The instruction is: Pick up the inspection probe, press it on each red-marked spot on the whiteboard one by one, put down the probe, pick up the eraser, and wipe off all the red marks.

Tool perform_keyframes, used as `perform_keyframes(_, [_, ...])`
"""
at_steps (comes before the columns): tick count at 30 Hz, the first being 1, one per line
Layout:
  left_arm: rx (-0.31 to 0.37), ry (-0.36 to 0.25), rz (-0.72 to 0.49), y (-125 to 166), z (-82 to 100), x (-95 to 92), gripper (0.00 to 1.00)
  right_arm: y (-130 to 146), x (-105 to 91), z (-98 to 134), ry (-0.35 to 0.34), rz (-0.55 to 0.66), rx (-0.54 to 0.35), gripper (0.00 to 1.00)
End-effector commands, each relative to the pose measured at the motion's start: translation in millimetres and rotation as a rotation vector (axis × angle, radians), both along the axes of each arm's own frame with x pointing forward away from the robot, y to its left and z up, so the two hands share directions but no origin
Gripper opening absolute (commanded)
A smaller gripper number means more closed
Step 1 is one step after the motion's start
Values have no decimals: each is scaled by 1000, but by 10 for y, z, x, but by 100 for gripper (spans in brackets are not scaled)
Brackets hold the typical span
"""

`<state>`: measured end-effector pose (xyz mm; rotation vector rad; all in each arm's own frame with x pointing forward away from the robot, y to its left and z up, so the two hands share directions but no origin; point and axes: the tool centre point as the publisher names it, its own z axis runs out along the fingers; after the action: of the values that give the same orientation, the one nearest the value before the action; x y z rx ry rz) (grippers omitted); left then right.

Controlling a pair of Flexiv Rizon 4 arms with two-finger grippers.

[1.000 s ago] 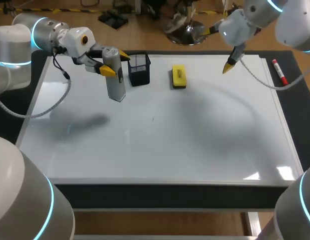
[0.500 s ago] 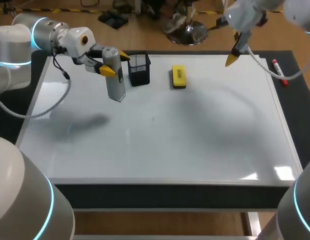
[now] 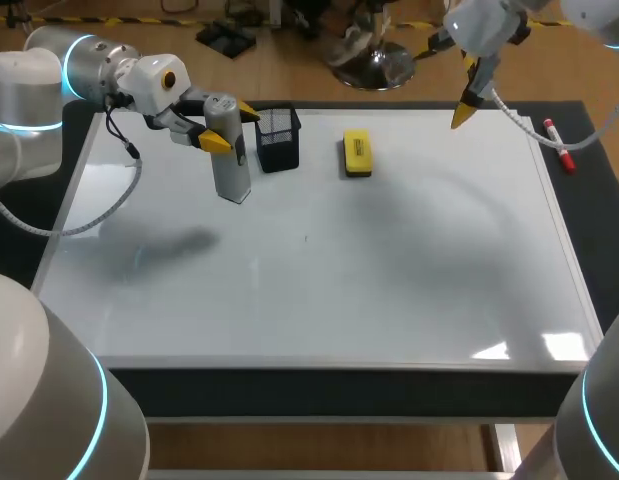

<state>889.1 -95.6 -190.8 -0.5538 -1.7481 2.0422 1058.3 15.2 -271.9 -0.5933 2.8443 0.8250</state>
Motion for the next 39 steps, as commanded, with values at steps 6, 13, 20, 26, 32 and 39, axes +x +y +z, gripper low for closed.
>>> perform_keyframes(6, [36, -14, 64, 60, 160, -85, 0, -6, 25, 14, 14, 10, -10, 100])
perform_keyframes(13, [64, -39, 111, 26, 380, 140, 0, -6, 25, 14, 14, 10, -10, 100])
perform_keyframes(20, [72, -62, 154, -148, 464, 411, 0, -6, 25, 14, 14, 10, -10, 100])
perform_keyframes(26, [70, -87, 229, -253, 477, 592, 0, -6, 25, 14, 14, 10, -10, 100])
perform_keyframes(32, [18, -114, 321, -334, 551, 791, 0, -6, 25, 14, 14, 10, -10, 100])
perform_keyframes(39, [-13, -122, 387, -459, 589, 931, 0, -6, 25, 14, 14, 10, -10, 100])
